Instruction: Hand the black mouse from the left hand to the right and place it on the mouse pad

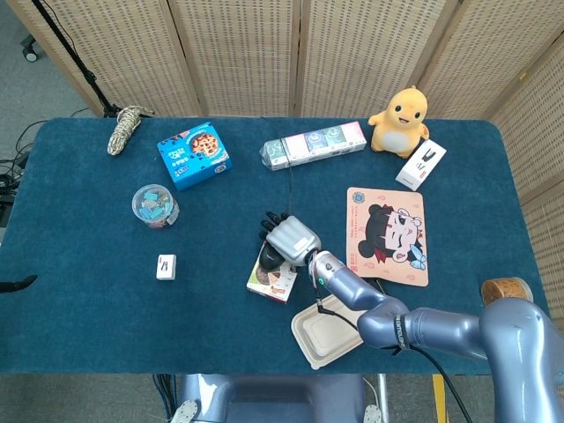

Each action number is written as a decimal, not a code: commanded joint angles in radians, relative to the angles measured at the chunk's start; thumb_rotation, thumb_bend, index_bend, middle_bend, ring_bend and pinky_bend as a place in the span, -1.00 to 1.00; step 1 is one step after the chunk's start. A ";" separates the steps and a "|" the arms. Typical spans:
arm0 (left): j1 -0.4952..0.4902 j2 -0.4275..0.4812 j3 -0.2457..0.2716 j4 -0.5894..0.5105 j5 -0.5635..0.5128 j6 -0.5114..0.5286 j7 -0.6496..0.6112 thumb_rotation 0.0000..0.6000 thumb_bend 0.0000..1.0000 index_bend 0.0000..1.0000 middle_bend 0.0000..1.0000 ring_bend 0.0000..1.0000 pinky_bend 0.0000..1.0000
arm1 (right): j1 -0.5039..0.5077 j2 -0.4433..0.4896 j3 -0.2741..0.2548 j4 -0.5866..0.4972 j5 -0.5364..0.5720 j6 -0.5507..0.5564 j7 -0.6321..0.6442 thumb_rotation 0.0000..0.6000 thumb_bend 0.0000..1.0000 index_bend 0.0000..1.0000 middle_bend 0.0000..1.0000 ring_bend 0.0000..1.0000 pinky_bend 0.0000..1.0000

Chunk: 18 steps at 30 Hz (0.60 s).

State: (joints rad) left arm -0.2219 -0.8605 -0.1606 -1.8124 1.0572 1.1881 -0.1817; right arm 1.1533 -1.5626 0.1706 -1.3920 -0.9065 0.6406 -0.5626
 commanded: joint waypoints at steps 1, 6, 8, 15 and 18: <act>0.002 0.002 -0.004 0.005 -0.001 -0.004 -0.011 1.00 -0.77 -1.00 -1.00 -1.00 -1.00 | 0.002 -0.014 -0.005 0.018 -0.011 0.007 0.018 1.00 -0.68 -0.41 -0.62 -0.88 -0.54; 0.005 0.007 -0.007 0.009 0.005 -0.010 -0.027 1.00 -0.77 -1.00 -1.00 -1.00 -1.00 | -0.007 -0.043 -0.003 0.056 -0.062 0.017 0.086 1.00 -0.54 -0.23 -0.36 -0.66 -0.35; 0.006 0.007 -0.008 0.010 0.006 -0.010 -0.029 1.00 -0.77 -1.00 -1.00 -1.00 -1.00 | -0.013 -0.050 -0.001 0.066 -0.091 0.024 0.116 1.00 -0.47 -0.17 -0.30 -0.60 -0.30; 0.006 0.007 -0.012 0.013 0.002 -0.016 -0.031 1.00 -0.77 -1.00 -1.00 -1.00 -1.00 | -0.032 -0.041 0.002 0.069 -0.193 0.054 0.199 1.00 -0.29 -0.02 -0.20 -0.50 -0.22; 0.007 0.007 -0.013 0.013 0.000 -0.018 -0.032 1.00 -0.77 -1.00 -1.00 -1.00 -1.00 | -0.038 -0.023 0.003 0.056 -0.221 0.066 0.214 1.00 -0.25 -0.01 -0.18 -0.49 -0.21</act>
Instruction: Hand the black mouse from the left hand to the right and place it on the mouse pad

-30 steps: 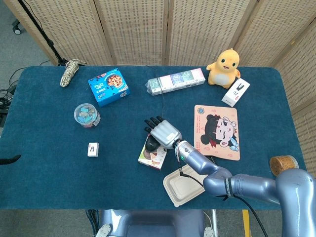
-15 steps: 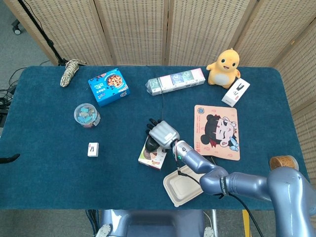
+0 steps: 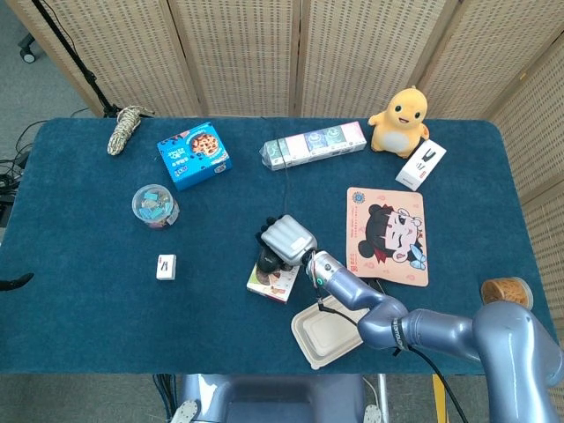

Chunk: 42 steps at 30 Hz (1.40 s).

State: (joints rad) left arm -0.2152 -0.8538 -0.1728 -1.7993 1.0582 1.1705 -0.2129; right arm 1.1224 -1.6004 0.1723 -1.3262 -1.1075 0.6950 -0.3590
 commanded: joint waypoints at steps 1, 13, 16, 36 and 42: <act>0.001 0.000 -0.001 0.000 -0.002 0.000 0.000 1.00 -0.77 -1.00 -1.00 -1.00 -1.00 | -0.009 0.024 0.000 -0.015 -0.027 0.015 0.012 1.00 -0.25 0.00 -0.18 -0.49 -0.21; 0.000 -0.009 -0.001 -0.007 -0.012 -0.001 0.026 1.00 -0.77 -1.00 -1.00 -1.00 -1.00 | -0.069 0.200 -0.076 -0.052 -0.061 0.031 -0.061 1.00 -0.22 0.00 -0.18 -0.49 -0.22; -0.007 -0.015 0.010 -0.016 -0.005 -0.011 0.058 1.00 -0.77 -1.00 -1.00 -1.00 -1.00 | -0.112 0.239 -0.118 0.000 -0.068 0.025 -0.039 1.00 -0.21 0.01 -0.18 -0.49 -0.22; -0.038 -0.075 0.008 -0.040 -0.090 0.019 0.230 1.00 -0.77 -1.00 -1.00 -1.00 -1.00 | -0.162 0.140 -0.260 0.417 -0.405 -0.026 0.364 1.00 -0.10 0.04 -0.16 -0.48 -0.22; -0.045 -0.087 0.005 -0.035 -0.108 0.021 0.254 1.00 -0.77 -1.00 -1.00 -1.00 -1.00 | -0.152 0.117 -0.316 0.505 -0.507 -0.010 0.488 1.00 -0.10 0.04 -0.16 -0.48 -0.22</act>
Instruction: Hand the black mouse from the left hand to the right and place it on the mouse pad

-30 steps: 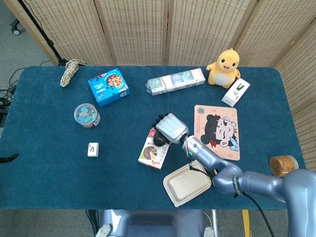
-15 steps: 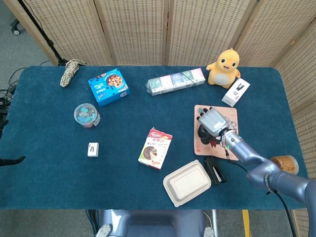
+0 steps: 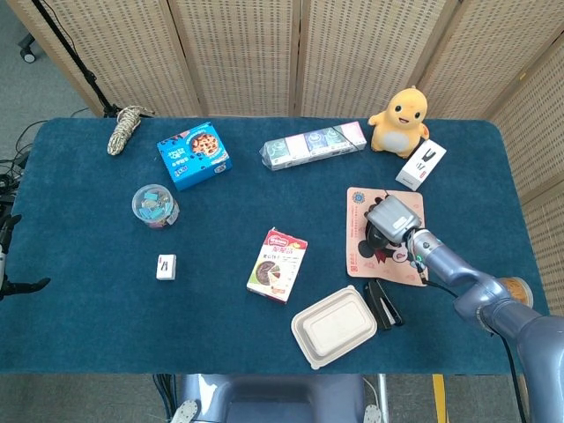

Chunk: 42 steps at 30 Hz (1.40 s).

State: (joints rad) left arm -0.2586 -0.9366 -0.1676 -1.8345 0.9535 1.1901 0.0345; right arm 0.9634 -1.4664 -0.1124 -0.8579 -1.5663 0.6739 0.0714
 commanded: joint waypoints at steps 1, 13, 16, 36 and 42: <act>-0.002 -0.005 0.000 0.000 -0.005 0.003 0.010 1.00 -0.77 -1.00 -1.00 -1.00 -1.00 | 0.009 -0.018 -0.038 0.047 -0.061 0.017 0.076 1.00 -0.10 0.04 -0.16 -0.48 -0.23; -0.006 -0.022 0.001 -0.005 -0.022 0.017 0.048 1.00 -0.77 -1.00 -1.00 -1.00 -1.00 | 0.027 -0.047 -0.086 0.146 -0.155 0.063 0.225 1.00 -0.09 0.02 -0.18 -0.48 -0.24; -0.004 -0.022 0.000 -0.004 -0.024 0.019 0.046 1.00 -0.77 -1.00 -1.00 -1.00 -1.00 | 0.024 -0.054 -0.095 0.168 -0.163 0.062 0.233 1.00 -0.09 0.01 -0.19 -0.48 -0.24; 0.000 -0.011 -0.006 0.003 -0.021 0.011 0.023 1.00 -0.77 -1.00 -1.00 -1.00 -1.00 | 0.006 -0.049 -0.127 0.214 -0.199 0.087 0.235 1.00 -0.08 -0.66 -0.87 -0.89 -0.37; 0.006 -0.005 -0.010 0.004 -0.016 0.012 0.004 1.00 -0.77 -1.00 -1.00 -1.00 -1.00 | 0.007 0.013 -0.096 0.132 -0.190 0.149 0.192 1.00 -0.08 -0.70 -0.91 -0.89 -0.37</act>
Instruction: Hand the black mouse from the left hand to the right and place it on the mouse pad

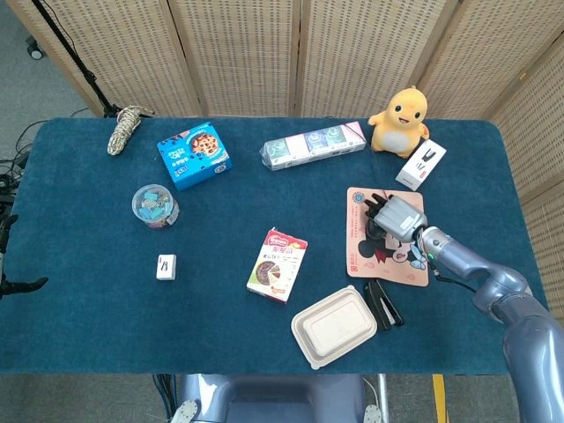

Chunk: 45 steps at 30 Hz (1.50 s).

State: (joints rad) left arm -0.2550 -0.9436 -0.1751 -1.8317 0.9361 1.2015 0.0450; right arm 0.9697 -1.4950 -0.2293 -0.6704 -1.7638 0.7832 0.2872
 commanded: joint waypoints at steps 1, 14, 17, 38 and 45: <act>0.003 0.003 -0.002 0.001 0.002 0.001 -0.009 1.00 -0.77 -1.00 -1.00 -1.00 -1.00 | 0.001 0.060 0.029 -0.081 0.011 0.053 -0.034 1.00 -0.08 -0.71 -0.91 -0.89 -0.37; 0.035 0.026 0.011 -0.016 0.067 0.025 -0.061 1.00 -0.77 -1.00 -1.00 -1.00 -1.00 | -0.081 0.339 0.147 -0.509 0.145 0.176 -0.267 1.00 -0.16 -0.79 -0.96 -0.90 -0.40; 0.049 0.029 0.017 -0.018 0.091 0.044 -0.069 1.00 -0.77 -1.00 -1.00 -1.00 -1.00 | -0.143 0.376 0.163 -0.579 0.192 0.228 -0.328 1.00 -0.73 -0.86 -1.00 -0.97 -0.66; 0.173 -0.074 0.106 0.063 0.288 0.210 -0.112 1.00 -0.77 -1.00 -1.00 -1.00 -1.00 | -0.658 0.353 0.179 -0.772 0.377 0.686 -0.263 1.00 -1.00 -1.00 -1.00 -1.00 -1.00; 0.194 -0.099 0.100 0.100 0.315 0.254 -0.116 1.00 -0.77 -1.00 -1.00 -1.00 -1.00 | -0.739 0.341 0.187 -0.795 0.352 0.763 -0.263 1.00 -1.00 -1.00 -1.00 -1.00 -1.00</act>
State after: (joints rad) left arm -0.0627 -1.0405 -0.0744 -1.7335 1.2489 1.4537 -0.0699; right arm 0.2376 -1.1544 -0.0450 -1.4584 -1.4050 1.5410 0.0231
